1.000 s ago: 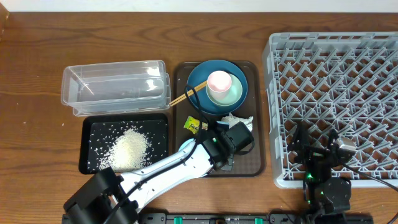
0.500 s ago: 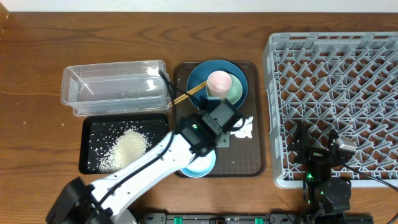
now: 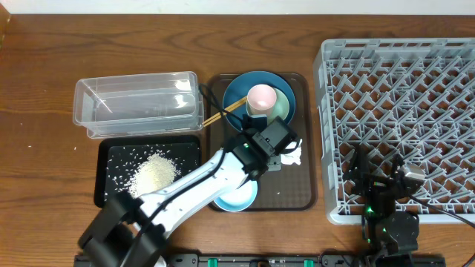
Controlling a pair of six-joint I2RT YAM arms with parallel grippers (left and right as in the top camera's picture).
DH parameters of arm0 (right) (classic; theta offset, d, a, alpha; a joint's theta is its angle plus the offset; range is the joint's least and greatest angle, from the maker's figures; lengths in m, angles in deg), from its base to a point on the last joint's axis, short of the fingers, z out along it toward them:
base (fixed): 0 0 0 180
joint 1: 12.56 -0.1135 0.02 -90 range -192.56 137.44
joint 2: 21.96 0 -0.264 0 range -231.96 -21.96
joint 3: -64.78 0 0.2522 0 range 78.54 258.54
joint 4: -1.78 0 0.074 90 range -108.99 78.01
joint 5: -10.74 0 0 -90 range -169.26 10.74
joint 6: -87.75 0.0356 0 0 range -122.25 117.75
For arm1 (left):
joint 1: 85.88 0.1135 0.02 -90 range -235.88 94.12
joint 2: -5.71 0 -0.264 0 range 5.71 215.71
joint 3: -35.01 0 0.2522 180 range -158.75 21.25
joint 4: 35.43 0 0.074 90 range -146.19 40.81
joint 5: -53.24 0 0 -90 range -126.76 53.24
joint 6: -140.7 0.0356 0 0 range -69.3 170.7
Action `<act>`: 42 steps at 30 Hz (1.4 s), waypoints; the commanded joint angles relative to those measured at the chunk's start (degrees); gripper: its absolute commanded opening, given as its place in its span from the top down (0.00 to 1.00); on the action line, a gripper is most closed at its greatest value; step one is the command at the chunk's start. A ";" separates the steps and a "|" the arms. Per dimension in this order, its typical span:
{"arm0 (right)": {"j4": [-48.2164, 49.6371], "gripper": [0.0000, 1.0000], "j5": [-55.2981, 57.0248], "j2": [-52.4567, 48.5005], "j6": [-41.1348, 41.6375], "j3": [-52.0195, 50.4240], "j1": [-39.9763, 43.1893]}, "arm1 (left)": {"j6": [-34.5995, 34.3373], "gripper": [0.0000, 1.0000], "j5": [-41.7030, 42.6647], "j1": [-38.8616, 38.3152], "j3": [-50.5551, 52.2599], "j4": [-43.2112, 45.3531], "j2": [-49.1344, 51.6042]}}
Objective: Sort waste into correct bins and load items into the dishwasher rack
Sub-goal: 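Lower the bowl onto the brown tray and release it, then grasp the yellow-green Apollo cake wrapper with the left gripper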
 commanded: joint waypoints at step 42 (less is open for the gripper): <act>-0.24 0.01 0.57 0.31 -0.28 -0.07 0.33 | -8.22 0.50 -9.53 6.23 0.11 -0.07 11.28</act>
